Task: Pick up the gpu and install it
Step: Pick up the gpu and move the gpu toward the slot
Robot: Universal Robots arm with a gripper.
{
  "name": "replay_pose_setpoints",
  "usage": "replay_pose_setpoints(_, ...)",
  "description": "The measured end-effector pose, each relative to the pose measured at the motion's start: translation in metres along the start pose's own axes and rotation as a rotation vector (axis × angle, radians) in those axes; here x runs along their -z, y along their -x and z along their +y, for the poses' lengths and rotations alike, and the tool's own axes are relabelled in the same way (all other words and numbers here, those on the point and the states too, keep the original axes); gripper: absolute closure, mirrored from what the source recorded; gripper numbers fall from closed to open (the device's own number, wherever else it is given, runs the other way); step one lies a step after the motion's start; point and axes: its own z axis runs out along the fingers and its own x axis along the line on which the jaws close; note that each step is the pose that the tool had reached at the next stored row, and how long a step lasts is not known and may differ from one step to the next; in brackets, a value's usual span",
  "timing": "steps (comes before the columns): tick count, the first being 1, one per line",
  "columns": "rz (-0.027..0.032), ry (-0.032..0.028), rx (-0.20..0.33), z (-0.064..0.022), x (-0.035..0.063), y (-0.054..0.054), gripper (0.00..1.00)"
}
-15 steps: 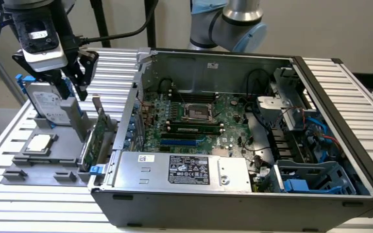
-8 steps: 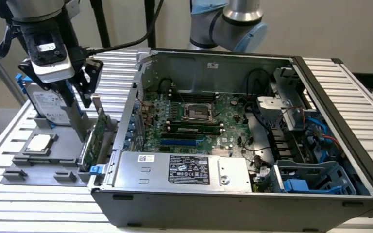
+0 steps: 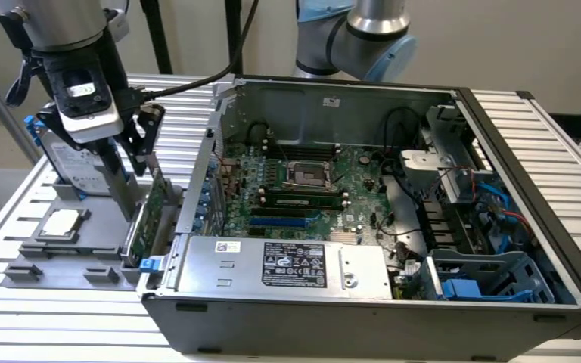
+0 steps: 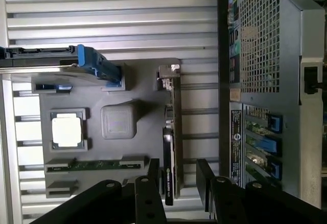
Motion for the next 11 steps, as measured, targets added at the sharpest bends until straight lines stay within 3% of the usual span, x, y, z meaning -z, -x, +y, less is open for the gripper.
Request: replay_pose_setpoints(11,0.0,-0.0006,0.0,-0.0007,-0.02,-0.001,0.58)
